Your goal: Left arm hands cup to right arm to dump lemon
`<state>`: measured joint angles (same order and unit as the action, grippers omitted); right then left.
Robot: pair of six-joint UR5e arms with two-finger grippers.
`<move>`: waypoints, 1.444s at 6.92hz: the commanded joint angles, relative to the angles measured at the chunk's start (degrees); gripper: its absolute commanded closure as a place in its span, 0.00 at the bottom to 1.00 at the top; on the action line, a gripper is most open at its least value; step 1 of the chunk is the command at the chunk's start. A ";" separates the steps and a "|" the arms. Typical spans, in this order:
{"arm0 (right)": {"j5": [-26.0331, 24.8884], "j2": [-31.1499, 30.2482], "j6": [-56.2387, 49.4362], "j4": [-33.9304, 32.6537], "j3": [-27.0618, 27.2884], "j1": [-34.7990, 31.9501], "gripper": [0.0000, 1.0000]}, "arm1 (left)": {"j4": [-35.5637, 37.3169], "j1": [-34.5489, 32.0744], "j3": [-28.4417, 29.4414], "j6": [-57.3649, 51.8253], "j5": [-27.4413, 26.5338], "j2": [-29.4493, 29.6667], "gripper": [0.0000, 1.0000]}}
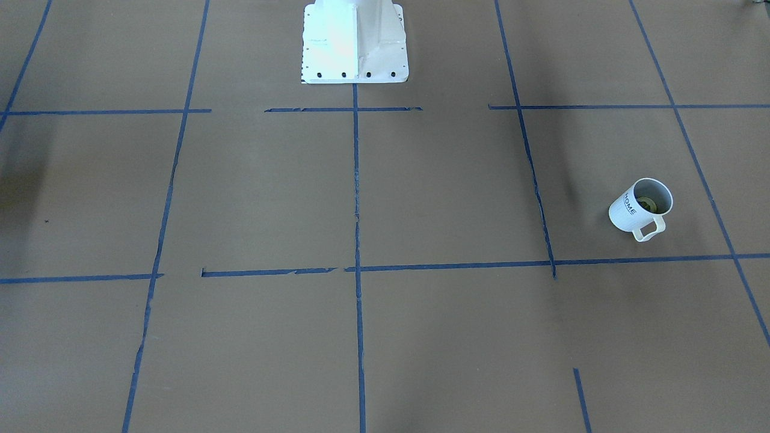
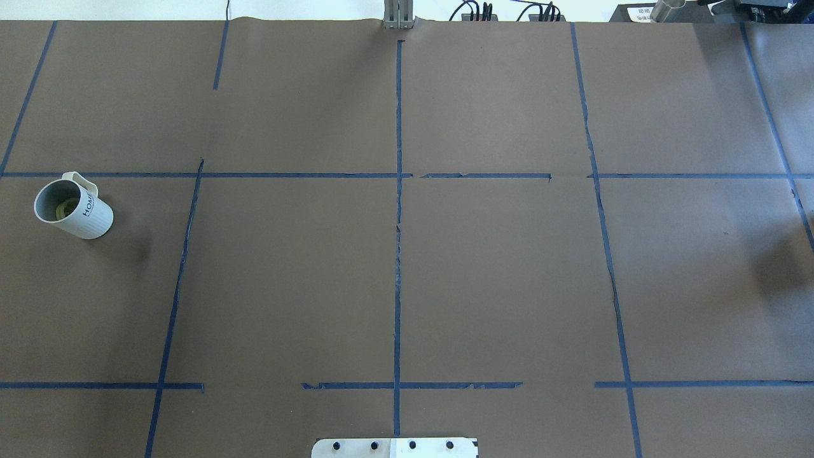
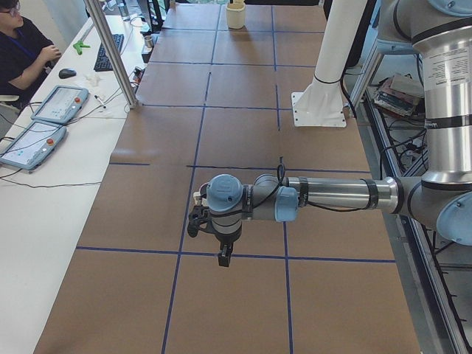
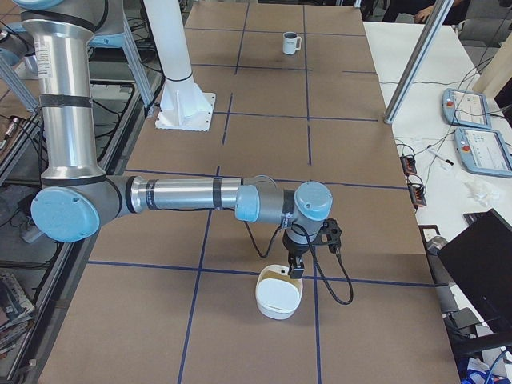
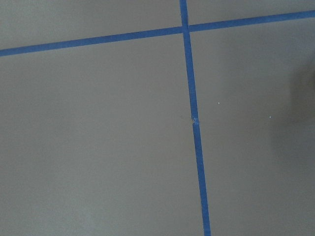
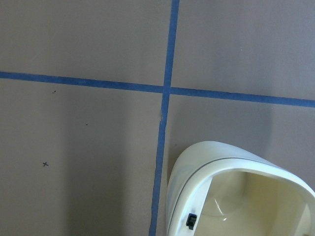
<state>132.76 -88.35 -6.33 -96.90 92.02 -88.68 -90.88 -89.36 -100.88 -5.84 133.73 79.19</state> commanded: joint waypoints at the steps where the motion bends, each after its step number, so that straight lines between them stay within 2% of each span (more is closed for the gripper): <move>1: 0.22 0.02 0.35 -0.04 -0.09 0.26 0.00 | 0.00 -0.02 -0.97 -0.05 0.22 -0.35 0.00; 3: 0.40 0.02 -0.17 0.05 0.18 0.26 0.00 | -0.09 0.07 -1.33 -0.04 -0.13 0.26 0.00; 5: 0.66 0.11 -0.26 -0.04 2.72 0.70 0.00 | 0.09 0.07 -1.34 0.48 0.21 4.81 0.00; 8: 0.31 0.46 3.53 0.83 3.87 1.22 0.00 | 0.09 0.24 0.60 1.79 0.22 6.58 0.00; 10: 0.83 -0.68 4.66 7.50 3.43 1.40 0.00 | -1.39 2.51 -0.72 13.45 0.04 7.47 0.00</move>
<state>133.24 -88.59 -2.41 -92.38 95.56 -87.38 -91.27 -88.39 -101.19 2.40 133.82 86.31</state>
